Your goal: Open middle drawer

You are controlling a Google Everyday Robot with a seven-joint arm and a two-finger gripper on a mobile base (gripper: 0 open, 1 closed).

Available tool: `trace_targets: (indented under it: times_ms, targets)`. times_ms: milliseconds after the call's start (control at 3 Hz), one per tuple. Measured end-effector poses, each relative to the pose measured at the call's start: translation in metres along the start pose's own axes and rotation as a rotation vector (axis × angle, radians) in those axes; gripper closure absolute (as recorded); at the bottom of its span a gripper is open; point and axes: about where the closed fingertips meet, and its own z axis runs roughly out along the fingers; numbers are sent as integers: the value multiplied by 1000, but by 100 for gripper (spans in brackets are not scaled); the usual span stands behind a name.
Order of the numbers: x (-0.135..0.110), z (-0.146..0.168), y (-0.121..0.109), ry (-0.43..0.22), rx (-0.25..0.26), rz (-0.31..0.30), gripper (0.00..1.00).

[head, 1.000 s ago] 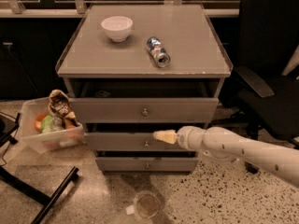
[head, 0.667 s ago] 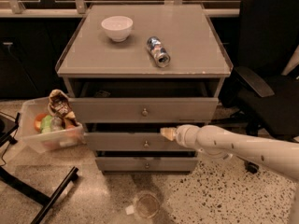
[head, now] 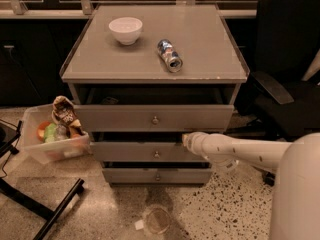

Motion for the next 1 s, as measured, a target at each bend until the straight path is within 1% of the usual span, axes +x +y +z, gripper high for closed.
trace_targets:
  times_ms: [333, 667, 1000]
  targets:
    - [2, 21, -11, -9, 43, 18, 100]
    - [5, 39, -15, -15, 59, 26, 100]
    - [12, 50, -18, -5, 64, 34, 100]
